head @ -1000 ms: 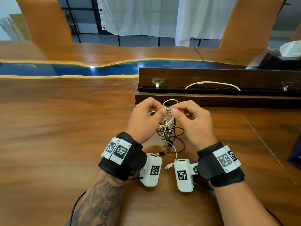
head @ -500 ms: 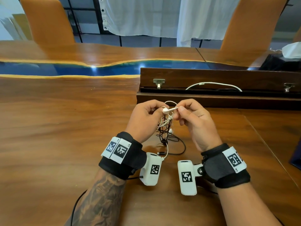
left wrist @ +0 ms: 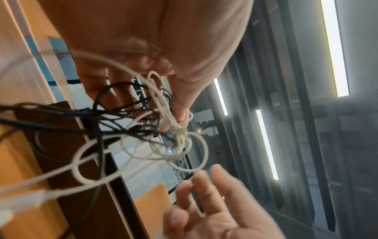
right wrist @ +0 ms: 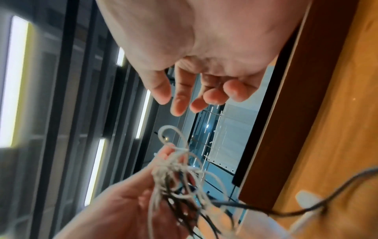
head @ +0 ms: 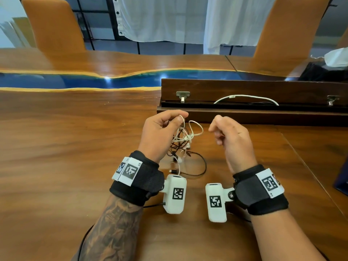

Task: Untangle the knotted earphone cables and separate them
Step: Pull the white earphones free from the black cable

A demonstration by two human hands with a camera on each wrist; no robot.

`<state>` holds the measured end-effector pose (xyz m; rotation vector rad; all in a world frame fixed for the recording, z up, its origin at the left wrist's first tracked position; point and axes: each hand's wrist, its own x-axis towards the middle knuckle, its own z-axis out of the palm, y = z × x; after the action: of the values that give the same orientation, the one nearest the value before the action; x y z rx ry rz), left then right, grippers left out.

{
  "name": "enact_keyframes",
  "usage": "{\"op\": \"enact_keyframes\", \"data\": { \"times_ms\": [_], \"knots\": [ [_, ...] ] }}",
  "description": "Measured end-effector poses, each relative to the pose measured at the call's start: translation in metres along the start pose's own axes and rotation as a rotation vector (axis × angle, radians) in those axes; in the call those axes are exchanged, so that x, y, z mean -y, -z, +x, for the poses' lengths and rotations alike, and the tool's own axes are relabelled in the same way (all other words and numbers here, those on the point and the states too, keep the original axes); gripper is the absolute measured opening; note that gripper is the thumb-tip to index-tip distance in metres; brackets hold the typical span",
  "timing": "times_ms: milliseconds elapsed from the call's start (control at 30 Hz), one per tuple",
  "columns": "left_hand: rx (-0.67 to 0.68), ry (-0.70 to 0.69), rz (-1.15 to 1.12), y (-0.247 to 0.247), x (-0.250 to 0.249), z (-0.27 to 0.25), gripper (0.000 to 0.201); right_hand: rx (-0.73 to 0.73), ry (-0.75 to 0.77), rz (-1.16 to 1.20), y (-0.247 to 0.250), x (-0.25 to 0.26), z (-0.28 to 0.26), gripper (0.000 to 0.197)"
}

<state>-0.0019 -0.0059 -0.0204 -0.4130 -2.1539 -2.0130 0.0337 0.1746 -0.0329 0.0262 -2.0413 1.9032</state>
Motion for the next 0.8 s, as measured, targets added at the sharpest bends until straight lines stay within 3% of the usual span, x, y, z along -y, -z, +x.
{"op": "enact_keyframes", "data": {
  "times_ms": [100, 233, 333, 533, 633, 800],
  "knots": [
    [0.009, -0.017, -0.031, -0.0014, 0.0006, 0.0000, 0.021, 0.053, 0.011, -0.131, -0.0014, -0.0047, 0.0005, 0.009],
    [0.027, -0.031, -0.057, -0.0052, 0.0029, -0.0008, 0.016, 0.267, 0.019, -0.122, -0.0081, -0.0058, -0.0028, 0.025],
    [0.046, -0.037, -0.052, -0.0055, 0.0022, -0.0014, 0.016, 0.171, 0.049, -0.124, -0.0071, -0.0058, -0.0017, 0.020],
    [0.034, 0.011, -0.058, 0.0012, 0.0025, 0.0005, 0.019, -0.037, 0.085, -0.175, -0.0002, -0.0103, 0.0050, 0.029],
    [0.091, 0.027, 0.042, 0.0018, 0.0029, 0.0008, 0.018, -0.136, 0.100, -0.206, -0.0013, -0.0115, 0.0052, 0.027],
    [0.193, 0.070, 0.172, 0.0016, 0.0049, 0.0009, 0.016, -0.196, 0.038, -0.034, -0.0053, -0.0067, 0.0053, 0.022]
  ]
}}
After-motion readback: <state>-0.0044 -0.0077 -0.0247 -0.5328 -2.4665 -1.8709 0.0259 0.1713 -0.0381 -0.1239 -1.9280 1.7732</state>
